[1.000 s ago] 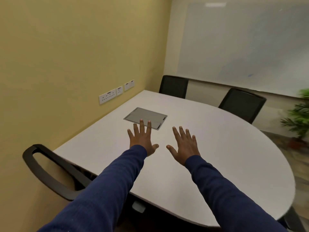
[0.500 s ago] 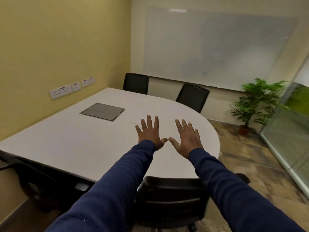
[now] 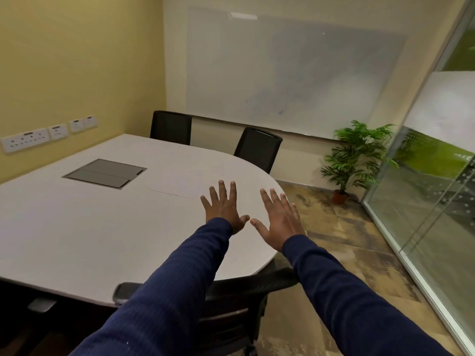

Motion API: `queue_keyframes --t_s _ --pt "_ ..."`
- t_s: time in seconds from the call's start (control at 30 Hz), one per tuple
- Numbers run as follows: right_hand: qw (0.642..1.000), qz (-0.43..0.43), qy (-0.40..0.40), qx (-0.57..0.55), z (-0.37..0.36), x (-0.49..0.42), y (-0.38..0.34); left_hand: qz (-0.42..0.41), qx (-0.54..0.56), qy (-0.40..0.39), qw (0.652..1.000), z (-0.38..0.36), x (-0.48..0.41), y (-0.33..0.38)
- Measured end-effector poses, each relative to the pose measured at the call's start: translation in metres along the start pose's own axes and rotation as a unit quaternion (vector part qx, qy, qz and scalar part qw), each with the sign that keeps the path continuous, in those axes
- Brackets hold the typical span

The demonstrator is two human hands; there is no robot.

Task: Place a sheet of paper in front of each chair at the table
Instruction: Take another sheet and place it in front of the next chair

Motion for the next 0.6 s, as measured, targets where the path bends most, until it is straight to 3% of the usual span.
queue_keyframes --t_s 0.6 --pt "0.998 0.033 -0.032 -0.036 -0.044 -0.157 0.206 0.081 0.009 -0.020 0.996 -0.077 -0.151 0.130"
Point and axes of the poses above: each hand's wrist, its own x-axis away from the middle knuckle, its own z-axis out of the back of the hand, y = z × x, the point moved 3 cm from there along -x, towards the middle knuckle, and after that the axes turned 1 degree about z, right-handed, at the moved point
